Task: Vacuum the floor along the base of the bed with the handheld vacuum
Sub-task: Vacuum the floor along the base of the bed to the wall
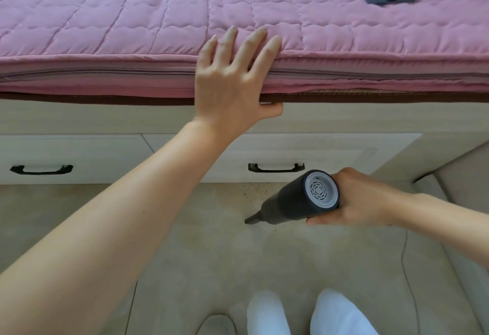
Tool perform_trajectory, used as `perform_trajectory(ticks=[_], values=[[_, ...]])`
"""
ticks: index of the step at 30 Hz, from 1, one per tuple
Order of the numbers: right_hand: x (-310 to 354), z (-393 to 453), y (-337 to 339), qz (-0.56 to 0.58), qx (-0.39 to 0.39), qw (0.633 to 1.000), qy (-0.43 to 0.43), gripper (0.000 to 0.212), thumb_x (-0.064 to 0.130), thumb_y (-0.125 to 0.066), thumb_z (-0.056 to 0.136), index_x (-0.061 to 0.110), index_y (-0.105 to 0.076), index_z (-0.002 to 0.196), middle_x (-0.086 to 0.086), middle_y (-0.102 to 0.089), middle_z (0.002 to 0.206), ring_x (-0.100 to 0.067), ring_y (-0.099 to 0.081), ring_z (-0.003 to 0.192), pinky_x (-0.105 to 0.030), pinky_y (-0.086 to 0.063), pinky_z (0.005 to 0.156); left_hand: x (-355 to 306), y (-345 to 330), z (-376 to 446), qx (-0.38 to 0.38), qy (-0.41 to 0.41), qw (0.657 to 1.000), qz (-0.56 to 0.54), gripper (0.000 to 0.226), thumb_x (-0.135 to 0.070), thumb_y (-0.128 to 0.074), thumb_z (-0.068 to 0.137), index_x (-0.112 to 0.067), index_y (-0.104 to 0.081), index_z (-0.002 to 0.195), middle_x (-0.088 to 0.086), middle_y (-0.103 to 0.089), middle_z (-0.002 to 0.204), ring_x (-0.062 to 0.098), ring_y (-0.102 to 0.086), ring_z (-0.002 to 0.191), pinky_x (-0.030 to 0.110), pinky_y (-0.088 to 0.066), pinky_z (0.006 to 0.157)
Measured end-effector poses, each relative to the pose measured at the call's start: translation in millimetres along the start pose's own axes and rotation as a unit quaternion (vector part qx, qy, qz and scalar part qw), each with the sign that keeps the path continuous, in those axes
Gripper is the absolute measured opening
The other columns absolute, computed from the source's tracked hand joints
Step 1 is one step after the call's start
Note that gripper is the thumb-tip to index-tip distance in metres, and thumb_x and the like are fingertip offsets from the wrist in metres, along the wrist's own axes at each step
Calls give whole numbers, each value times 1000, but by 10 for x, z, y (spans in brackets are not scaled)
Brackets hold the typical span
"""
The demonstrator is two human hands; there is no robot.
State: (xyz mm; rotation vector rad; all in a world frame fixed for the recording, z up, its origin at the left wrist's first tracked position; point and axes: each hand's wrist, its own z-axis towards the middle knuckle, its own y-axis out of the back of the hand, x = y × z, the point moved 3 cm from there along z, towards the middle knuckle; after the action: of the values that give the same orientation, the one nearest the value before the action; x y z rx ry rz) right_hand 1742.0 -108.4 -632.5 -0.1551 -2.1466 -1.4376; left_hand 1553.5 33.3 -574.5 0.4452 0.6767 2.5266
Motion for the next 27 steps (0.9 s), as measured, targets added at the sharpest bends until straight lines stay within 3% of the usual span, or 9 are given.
perform_trajectory(ticks=[4, 8, 11, 14, 19, 21, 24, 27], values=[[-53, -84, -39, 22, 36, 999, -2, 24, 62, -70, 63, 54, -52, 76, 30, -63, 78, 7, -59, 79, -22, -50, 71, -79, -59, -33, -30, 10, 999, 8, 82, -63, -69, 60, -22, -65, 131, -1, -63, 136, 37, -61, 122, 48, -49, 99], [-108, -114, -94, 15, 29, 999, -10, 36, 70, -65, 60, 48, -53, 87, 28, -64, 80, 4, -60, 80, -28, -52, 73, -61, -97, -77, -41, 11, 999, 27, 89, -70, -74, 56, -23, -65, 131, -2, -63, 136, 35, -62, 122, 46, -50, 98], [-127, -110, -137, 27, 4, 999, -21, 28, 66, -69, 61, 54, -51, 79, 28, -64, 78, 6, -59, 79, -24, -51, 72, -68, -123, -105, -45, 10, 998, 39, 91, -75, -74, 56, -23, -64, 131, -2, -64, 135, 34, -62, 122, 46, -50, 98], [-106, -114, -184, 18, -21, 999, -39, 30, 62, -73, 63, 54, -49, 78, 33, -57, 71, 12, -54, 69, -6, -41, 61, -59, -144, -121, -52, 11, 998, 46, 90, -77, -74, 59, -24, -64, 130, -2, -65, 133, 34, -63, 120, 46, -50, 98], [-95, -115, -181, 7, -32, 998, -54, 35, 57, -74, 67, 42, -52, 89, 35, -48, 67, 13, -48, 61, -2, -37, 58, -57, -154, -118, -70, 7, 996, 57, 89, -82, -72, 62, -23, -65, 128, -1, -67, 131, 34, -64, 118, 46, -52, 96], [-141, -124, -149, 14, -27, 998, -59, 38, 60, -74, 65, 40, -57, 93, 34, -53, 70, 10, -53, 67, -7, -42, 63, -58, -169, -121, -74, 5, 996, 58, 90, -84, -70, 63, -23, -65, 129, -1, -66, 131, 35, -64, 118, 46, -52, 96], [-206, -143, -122, 12, -13, 998, -64, 41, 68, -69, 60, 47, -53, 91, 31, -61, 79, 4, -60, 78, -26, -52, 72, -54, -181, -139, -83, 5, 995, 60, 90, -86, -66, 64, -23, -63, 129, 0, -66, 131, 35, -65, 117, 46, -53, 95], [-253, -135, -129, 0, -18, 998, -62, 35, 73, -66, 58, 57, -49, 83, 28, -63, 81, 0, -62, 80, -31, -54, 71, -64, -186, -143, -88, 2, 994, 59, 91, -85, -63, 64, -23, -63, 130, 0, -66, 132, 35, -65, 118, 46, -52, 96]])
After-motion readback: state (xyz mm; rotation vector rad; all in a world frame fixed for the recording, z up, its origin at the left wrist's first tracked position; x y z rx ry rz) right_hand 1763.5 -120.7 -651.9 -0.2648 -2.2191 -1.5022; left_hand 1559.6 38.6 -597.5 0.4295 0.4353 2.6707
